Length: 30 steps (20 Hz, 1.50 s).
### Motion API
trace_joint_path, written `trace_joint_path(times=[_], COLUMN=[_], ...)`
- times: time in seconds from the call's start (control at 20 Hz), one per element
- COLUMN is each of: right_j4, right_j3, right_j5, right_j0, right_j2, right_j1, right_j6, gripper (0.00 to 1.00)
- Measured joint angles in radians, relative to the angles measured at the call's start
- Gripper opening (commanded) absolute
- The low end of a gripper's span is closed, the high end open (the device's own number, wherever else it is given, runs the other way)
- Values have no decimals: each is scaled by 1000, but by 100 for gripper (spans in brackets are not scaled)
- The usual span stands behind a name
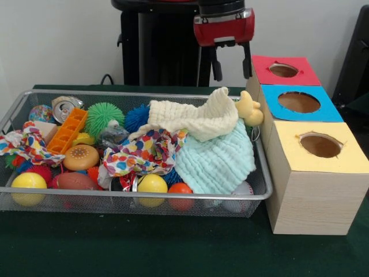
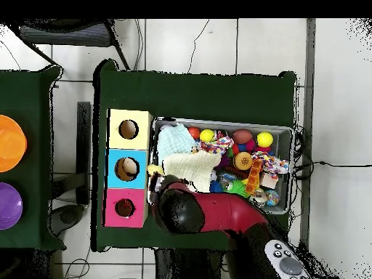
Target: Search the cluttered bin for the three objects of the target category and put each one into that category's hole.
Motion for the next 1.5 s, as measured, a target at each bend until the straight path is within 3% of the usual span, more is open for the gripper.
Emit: trace_joint_path(times=[0.45,1.0,1.5], right_j4=[92,183,342], right_j3=[2,8,93], right_j5=[-20,-20,-21], right_j0=[42,36,77], right_j2=[-95,-122,-146], right_j1=[10,-8,-6], right_j6=[43,45,90], gripper=[100,100,100])
